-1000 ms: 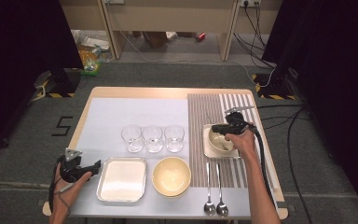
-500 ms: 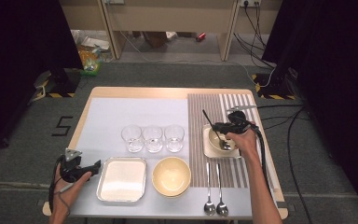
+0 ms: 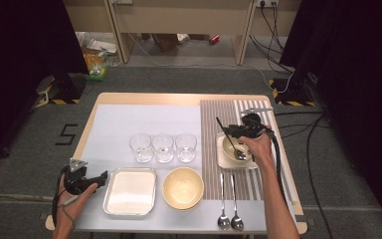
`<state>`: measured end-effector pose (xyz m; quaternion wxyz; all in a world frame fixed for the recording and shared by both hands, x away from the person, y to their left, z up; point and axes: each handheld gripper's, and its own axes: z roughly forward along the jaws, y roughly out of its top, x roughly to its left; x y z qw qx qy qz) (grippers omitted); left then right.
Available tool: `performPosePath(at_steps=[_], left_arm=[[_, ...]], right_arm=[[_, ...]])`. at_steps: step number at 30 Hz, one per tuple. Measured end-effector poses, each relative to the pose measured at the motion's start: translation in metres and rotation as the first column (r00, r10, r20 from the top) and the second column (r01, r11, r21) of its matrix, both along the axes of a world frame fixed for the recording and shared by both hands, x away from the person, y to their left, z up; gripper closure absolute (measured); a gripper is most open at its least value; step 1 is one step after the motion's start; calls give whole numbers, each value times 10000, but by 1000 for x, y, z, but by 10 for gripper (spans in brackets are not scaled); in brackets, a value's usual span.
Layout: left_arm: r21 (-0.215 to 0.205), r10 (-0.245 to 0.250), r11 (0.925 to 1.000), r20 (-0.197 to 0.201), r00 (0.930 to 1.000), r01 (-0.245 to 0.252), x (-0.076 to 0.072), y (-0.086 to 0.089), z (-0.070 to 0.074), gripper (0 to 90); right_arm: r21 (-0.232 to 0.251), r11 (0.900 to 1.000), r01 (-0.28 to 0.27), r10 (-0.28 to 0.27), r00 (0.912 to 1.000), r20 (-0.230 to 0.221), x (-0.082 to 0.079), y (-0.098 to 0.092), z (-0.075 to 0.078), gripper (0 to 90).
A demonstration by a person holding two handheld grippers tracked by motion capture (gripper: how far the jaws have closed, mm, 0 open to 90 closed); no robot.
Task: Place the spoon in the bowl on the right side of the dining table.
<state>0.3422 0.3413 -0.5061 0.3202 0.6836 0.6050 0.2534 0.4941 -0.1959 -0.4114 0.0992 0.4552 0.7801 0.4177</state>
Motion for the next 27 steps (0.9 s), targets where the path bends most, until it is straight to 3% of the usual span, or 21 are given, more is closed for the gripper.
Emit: performPosePath(at_steps=[14,27], left_arm=[[-13,3,10000,3,10000,-3,0,0,0,133],[-24,6,10000,2,10000,-6,0,0,0,133]], right_arm=[[-113,9999,45,-47,9998,-196,8,18,-4,598],[-290,9969,-726,724,9973,-96,-2,33,-5,606]])
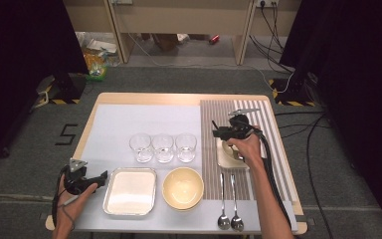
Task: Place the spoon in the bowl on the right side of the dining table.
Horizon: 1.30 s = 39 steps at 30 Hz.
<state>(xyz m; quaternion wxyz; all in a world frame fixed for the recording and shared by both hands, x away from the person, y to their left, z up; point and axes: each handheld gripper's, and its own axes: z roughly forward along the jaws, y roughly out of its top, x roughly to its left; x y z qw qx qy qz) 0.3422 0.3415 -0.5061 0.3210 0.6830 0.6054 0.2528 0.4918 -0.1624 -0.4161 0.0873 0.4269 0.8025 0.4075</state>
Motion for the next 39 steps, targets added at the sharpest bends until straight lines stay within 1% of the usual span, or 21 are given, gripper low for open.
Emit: performPosePath(at_steps=[2,8,16,18,19,21,24,28,32,36,39], left_arm=[[7,3,10000,6,10000,-3,0,0,0,132],[-2,3,10000,6,10000,-3,0,0,0,132],[-24,-11,10000,4,10000,11,0,0,0,133],[-12,-2,10000,4,10000,2,0,0,0,132],[-2,1,10000,6,10000,-1,0,0,0,132],[-27,-10,10000,3,10000,10,0,0,0,132],[2,-1,10000,2,10000,1,0,0,0,132],[4,-5,10000,-3,10000,5,0,0,0,132],[3,-5,10000,-4,10000,5,0,0,0,132],[12,-13,10000,-3,10000,13,0,0,0,132],[6,-4,10000,-1,10000,4,0,0,0,132]], right_arm=[[-14,9998,-216,216,9997,92,-3,4,0,608],[-111,9975,-702,703,9974,130,-16,14,2,610],[-220,9940,-1075,1078,9941,147,-32,16,1,611],[-133,9929,-1183,1185,9928,160,-36,15,1,609],[-99,9924,-1227,1228,9923,160,-39,15,1,608],[-188,9902,-1383,1385,9903,133,-45,14,2,605],[-229,9860,-1650,1656,9858,277,-56,12,4,596],[-246,9819,-1876,1883,9817,270,-71,8,7,583],[-251,9804,-1955,1963,9800,330,-82,1,8,576],[-190,9791,-2027,2034,9779,494,-93,-7,10,570],[-268,9772,-2106,2117,9759,520,-102,-15,12,572]])
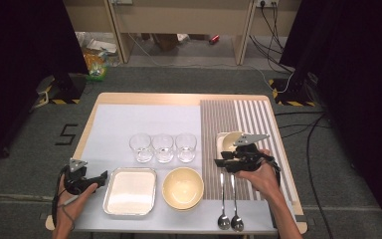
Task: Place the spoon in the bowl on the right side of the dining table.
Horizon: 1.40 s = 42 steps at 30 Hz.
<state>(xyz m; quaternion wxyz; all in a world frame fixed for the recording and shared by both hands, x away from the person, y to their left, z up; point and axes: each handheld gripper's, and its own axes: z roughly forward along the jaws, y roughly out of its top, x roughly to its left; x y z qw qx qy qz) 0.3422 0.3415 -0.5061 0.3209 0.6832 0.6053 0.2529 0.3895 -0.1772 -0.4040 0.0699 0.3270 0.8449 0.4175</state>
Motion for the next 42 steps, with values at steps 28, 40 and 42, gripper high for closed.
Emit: performPosePath(at_steps=[28,40,42], left_arm=[[3,-10,10000,-9,10000,10,0,0,0,131],[3,-5,10000,-5,10000,5,0,0,0,131],[-14,-6,10000,3,10000,6,0,0,0,131]], right_arm=[[353,9960,819,-833,9957,415,-47,-58,9,512],[766,9926,945,-1001,9923,735,-56,-66,28,480],[718,9916,1079,-1134,9906,765,-56,-68,30,476]])
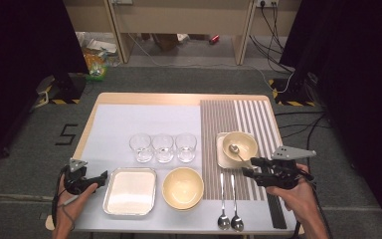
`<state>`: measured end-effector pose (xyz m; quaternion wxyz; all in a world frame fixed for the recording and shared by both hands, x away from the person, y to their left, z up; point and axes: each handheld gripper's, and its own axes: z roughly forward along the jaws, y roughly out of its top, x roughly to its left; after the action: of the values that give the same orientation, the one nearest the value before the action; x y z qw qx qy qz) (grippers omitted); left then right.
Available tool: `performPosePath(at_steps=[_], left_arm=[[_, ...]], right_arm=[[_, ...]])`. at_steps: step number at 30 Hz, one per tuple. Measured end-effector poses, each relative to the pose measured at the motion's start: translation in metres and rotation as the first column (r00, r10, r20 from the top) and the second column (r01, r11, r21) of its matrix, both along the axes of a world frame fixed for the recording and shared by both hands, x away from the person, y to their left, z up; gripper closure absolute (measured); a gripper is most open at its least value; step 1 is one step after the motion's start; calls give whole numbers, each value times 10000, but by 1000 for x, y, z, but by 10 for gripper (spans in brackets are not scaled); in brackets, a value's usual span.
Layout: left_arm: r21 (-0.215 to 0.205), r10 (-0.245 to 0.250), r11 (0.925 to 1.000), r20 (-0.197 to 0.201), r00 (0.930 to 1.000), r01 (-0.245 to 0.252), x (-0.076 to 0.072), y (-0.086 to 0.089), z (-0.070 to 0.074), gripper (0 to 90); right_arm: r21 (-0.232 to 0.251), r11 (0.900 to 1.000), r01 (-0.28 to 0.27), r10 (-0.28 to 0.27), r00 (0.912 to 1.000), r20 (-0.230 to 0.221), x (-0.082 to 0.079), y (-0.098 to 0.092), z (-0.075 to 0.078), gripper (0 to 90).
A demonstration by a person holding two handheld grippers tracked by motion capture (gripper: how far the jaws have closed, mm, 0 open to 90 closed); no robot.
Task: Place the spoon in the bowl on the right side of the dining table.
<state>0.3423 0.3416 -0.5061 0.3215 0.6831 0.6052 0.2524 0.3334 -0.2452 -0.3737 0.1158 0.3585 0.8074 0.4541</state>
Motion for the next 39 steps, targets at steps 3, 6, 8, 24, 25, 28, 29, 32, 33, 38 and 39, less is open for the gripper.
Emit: performPosePath(at_steps=[3,6,8,24,25,28,29,32,33,38,39], left_arm=[[17,6,10000,-5,10000,-6,0,0,0,131],[13,7,10000,-5,10000,-7,0,0,0,131],[20,9,10000,9,10000,-9,0,0,0,131],[17,13,10000,7,10000,-13,0,0,0,131],[15,6,10000,18,10000,-6,0,0,0,131],[22,16,10000,15,10000,-16,0,0,0,131],[18,18,10000,18,10000,-18,0,0,0,131],[16,15,10000,13,10000,-15,0,0,0,131],[17,19,10000,17,10000,-19,0,0,0,131],[8,6,10000,-8,10000,-6,0,0,0,131],[9,8,10000,-3,10000,-8,0,0,0,131]], right_arm=[[-16,9998,184,-184,9998,-26,1,-5,3,476],[-84,9992,383,-383,9993,-43,2,-9,3,476],[-113,9987,497,-498,9987,-100,3,-13,2,476],[-146,9947,1022,-1024,9946,-174,-5,-37,-1,474],[-156,9941,1072,-1075,9940,-195,-6,-39,-2,474],[-216,9923,1216,-1221,9923,-227,-7,-45,-3,474],[-223,9918,1256,-1261,9917,-245,-8,-47,-3,474],[-265,9900,1386,-1394,9897,-339,-9,-52,-6,474],[-268,9900,1385,-1393,9897,-314,-8,-53,-7,474],[-421,9860,1614,-1633,9855,-468,-8,-59,-12,475],[-440,9849,1674,-1697,9841,-529,-8,-60,-14,475]])
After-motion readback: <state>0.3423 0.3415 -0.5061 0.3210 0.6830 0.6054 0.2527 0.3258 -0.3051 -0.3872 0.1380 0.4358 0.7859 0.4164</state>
